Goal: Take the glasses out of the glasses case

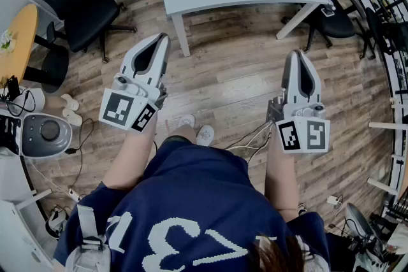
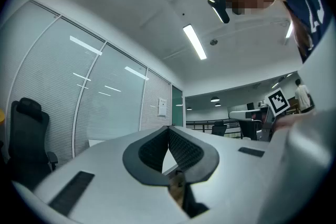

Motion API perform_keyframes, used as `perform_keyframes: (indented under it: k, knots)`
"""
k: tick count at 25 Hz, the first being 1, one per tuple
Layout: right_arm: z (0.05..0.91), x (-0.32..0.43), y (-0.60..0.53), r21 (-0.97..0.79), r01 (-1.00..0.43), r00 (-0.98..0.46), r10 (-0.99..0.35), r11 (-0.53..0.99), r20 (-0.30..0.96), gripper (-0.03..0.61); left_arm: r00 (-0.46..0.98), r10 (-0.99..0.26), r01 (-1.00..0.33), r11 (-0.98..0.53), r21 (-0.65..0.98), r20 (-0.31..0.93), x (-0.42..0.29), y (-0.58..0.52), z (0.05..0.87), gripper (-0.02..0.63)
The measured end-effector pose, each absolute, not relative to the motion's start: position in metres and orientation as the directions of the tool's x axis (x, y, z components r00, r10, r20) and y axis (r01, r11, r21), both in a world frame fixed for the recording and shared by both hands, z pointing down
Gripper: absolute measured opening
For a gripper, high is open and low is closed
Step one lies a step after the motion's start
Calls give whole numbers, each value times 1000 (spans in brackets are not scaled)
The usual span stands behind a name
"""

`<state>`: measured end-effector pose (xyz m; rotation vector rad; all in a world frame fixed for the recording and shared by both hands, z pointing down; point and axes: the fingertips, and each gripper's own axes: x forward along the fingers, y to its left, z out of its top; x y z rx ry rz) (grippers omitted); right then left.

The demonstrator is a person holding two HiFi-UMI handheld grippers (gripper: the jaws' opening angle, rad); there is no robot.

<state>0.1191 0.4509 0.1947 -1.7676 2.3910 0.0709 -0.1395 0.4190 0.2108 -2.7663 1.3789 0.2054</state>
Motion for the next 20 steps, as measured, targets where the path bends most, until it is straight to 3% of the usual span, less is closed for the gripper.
perform_keyframes:
  k: [11,20]
  knots:
    - [192,118,443,-103,-938,-306,-930,331,-202,26,598,-790,-796,-605,21,-137,-133,412,213,14]
    - [194,102,372,-99,-938,-309,-930,333,-197,26,612,-776,-781,-623,41,-152,-142,335,222,14]
